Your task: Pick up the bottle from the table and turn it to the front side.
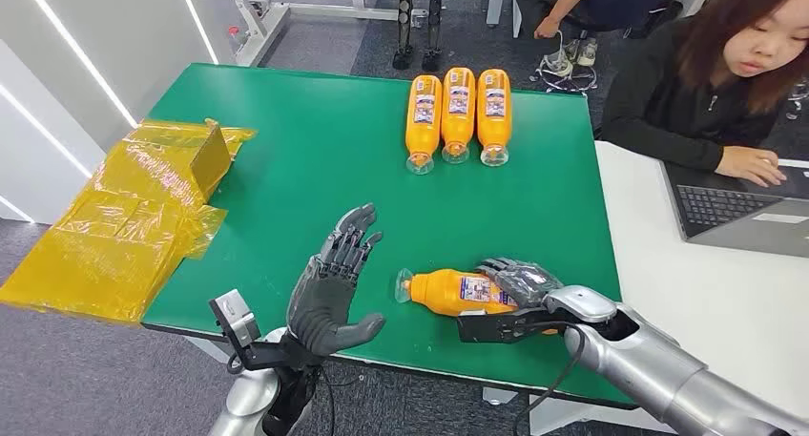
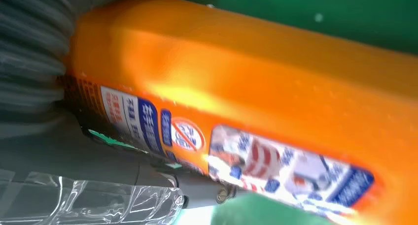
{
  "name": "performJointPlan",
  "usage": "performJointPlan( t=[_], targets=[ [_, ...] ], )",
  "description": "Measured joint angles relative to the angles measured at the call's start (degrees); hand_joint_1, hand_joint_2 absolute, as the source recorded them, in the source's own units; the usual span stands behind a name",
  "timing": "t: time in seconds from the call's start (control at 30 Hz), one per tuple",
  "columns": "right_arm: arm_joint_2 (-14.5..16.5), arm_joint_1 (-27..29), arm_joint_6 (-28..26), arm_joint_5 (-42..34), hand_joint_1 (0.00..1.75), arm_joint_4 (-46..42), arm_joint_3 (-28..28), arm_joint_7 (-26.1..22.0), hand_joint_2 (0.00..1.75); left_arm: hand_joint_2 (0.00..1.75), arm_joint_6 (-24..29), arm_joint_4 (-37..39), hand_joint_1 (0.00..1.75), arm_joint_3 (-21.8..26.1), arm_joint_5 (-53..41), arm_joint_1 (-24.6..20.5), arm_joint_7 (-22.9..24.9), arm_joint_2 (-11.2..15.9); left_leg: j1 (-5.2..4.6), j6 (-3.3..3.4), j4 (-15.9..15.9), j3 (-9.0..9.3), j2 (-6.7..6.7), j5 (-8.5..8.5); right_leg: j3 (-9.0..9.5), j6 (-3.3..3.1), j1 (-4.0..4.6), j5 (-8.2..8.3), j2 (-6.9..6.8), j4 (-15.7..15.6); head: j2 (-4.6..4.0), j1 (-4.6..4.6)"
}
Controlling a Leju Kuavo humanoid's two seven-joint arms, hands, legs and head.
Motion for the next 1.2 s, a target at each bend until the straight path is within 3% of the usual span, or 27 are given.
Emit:
performJointPlan(
  t=[0.1,0.6,0.87,1.07,1.2],
  targets=[
    [0.02,1.18,-1.15,0.71,1.75,-0.04,-0.68,0.58,1.75,1.75,0.10,0.00,0.00,0.00,-0.02,0.09,0.25,0.02,0.01,0.00,0.00,0.07,0.00,0.00,0.08,0.00,0.00,-0.01,0.01,-0.01,0.00,-0.01],
    [0.02,5.79,-3.29,5.85,1.75,-2.37,-4.69,2.70,1.75,1.75,0.21,-0.08,0.00,0.00,-0.19,1.06,1.01,0.02,-0.01,0.02,0.01,0.34,-0.01,0.05,0.38,0.02,-0.01,0.04,-0.04,-0.04,0.00,0.00],
    [-0.44,11.80,-10.48,19.18,1.75,-10.42,-10.48,7.79,1.75,1.75,1.17,-1.43,0.00,0.09,-0.72,2.34,1.16,0.24,0.00,0.02,0.00,0.13,-0.03,0.04,0.21,0.02,0.00,0.03,-0.06,-0.03,0.00,-0.01],
    [-0.57,13.85,-11.72,21.39,1.75,-15.18,-14.12,8.44,1.75,1.75,1.60,-2.49,0.00,0.44,-0.89,2.79,1.16,0.29,0.00,0.01,0.00,0.07,-0.01,0.04,0.11,0.00,0.00,0.04,-0.03,-0.01,0.00,-0.01],
    [-0.65,15.73,-17.98,26.53,1.75,-18.74,-16.46,9.46,1.75,1.75,2.90,-3.31,0.00,0.50,-1.17,3.33,1.40,0.31,0.00,0.01,0.00,0.02,-0.02,0.04,0.06,0.01,0.00,0.04,-0.04,-0.01,0.00,-0.01]
  ],
)
